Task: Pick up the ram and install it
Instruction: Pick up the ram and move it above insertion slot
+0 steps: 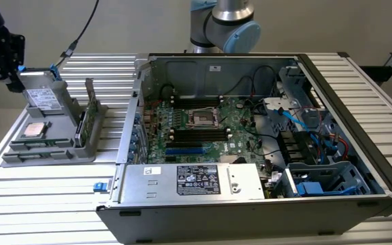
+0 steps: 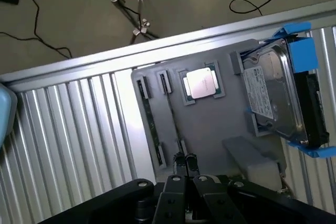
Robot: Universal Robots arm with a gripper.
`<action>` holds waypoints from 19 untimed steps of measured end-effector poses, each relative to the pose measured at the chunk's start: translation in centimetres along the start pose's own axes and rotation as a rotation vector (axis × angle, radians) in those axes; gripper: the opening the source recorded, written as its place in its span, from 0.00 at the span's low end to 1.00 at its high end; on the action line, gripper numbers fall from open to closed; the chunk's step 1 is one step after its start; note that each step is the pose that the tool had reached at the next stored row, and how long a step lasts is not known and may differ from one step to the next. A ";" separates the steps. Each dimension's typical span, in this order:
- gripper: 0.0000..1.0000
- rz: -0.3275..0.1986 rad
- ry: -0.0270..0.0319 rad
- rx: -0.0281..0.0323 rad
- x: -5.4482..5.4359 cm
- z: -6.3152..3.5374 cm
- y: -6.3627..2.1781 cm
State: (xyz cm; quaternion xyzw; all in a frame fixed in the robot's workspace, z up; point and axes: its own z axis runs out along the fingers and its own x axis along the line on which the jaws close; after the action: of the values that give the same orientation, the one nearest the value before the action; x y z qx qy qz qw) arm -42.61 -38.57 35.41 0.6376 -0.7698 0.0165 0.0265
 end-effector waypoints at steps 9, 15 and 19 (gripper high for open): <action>0.10 -0.163 0.0031 0.0071 0.0 0.27 0.00; 0.10 -0.273 0.0049 0.0126 0.0 0.48 0.01; 0.10 -0.295 0.0053 0.0140 0.0 0.48 0.15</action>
State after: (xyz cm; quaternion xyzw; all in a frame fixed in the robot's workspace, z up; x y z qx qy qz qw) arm -42.76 -38.54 34.94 0.7438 -0.6676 0.0194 0.0262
